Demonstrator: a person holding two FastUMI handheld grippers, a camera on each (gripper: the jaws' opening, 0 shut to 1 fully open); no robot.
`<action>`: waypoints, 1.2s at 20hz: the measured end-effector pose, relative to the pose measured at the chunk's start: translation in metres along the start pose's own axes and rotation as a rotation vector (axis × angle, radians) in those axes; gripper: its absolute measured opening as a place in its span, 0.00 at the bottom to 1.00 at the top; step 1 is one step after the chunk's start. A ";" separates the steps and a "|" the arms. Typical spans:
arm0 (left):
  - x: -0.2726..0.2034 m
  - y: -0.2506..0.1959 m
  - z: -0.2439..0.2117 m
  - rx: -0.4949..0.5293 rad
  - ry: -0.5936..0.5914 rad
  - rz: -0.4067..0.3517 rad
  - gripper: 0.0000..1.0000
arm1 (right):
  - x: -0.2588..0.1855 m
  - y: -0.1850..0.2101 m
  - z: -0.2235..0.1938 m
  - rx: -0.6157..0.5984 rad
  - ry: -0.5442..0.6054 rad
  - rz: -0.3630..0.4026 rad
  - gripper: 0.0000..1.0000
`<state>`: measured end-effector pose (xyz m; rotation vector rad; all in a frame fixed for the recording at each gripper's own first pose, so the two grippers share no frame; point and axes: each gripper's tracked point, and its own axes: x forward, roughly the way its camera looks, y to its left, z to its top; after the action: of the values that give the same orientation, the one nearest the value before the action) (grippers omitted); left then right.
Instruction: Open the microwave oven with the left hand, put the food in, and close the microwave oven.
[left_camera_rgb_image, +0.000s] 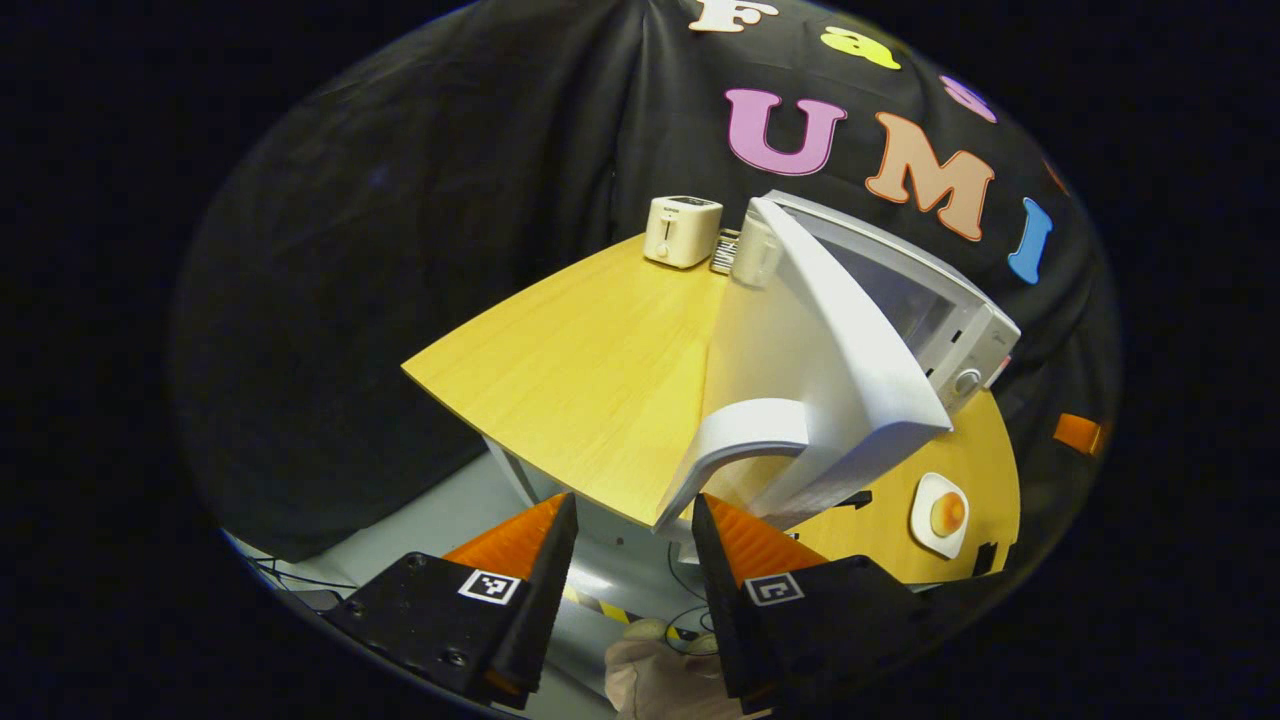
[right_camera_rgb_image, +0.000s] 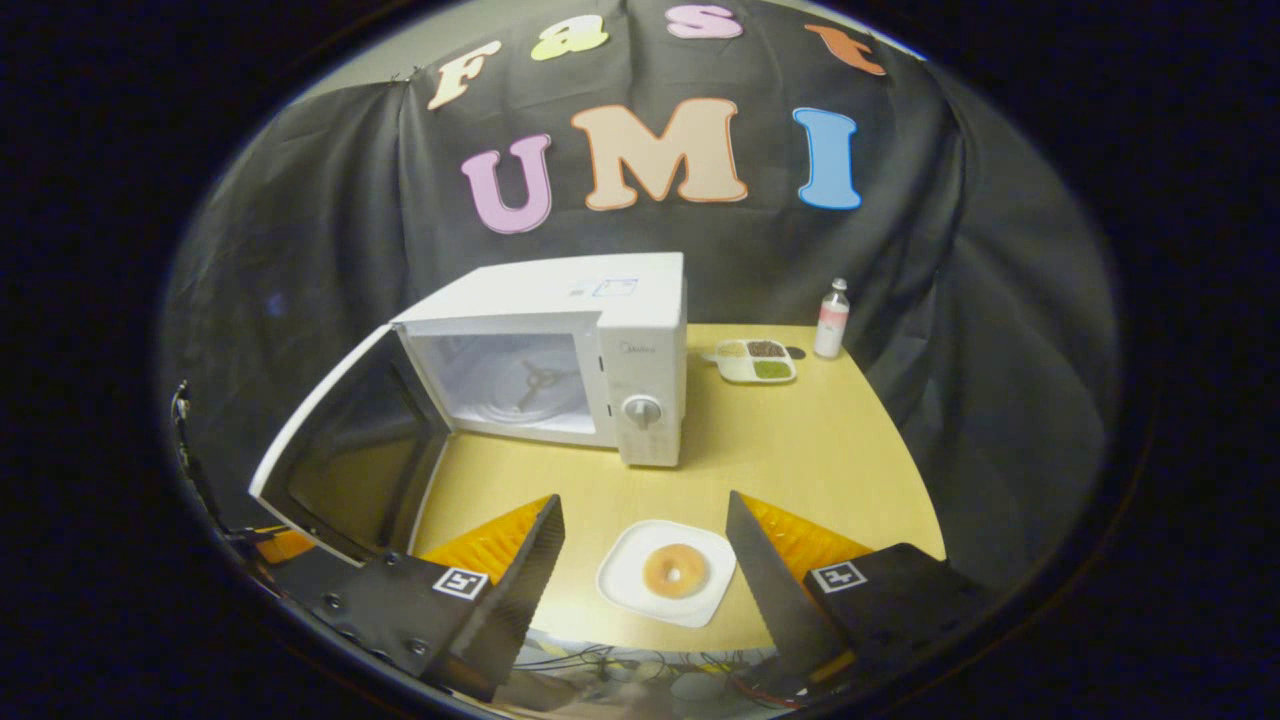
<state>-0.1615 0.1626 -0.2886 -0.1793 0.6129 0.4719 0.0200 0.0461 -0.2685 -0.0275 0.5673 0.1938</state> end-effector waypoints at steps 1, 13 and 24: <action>0.001 0.007 0.001 -0.015 -0.001 0.017 0.67 | 0.006 -0.003 -0.011 0.003 0.029 -0.001 0.94; -0.031 0.110 0.056 -0.198 -0.174 0.346 0.69 | 0.069 -0.029 -0.107 0.012 0.313 0.025 1.00; -0.103 0.072 0.124 -0.081 -0.411 0.466 0.97 | 0.110 -0.027 -0.149 -0.061 0.518 0.086 1.00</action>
<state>-0.2066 0.2248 -0.1296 -0.0098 0.2255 0.9575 0.0368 0.0267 -0.4541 -0.1153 1.0796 0.2905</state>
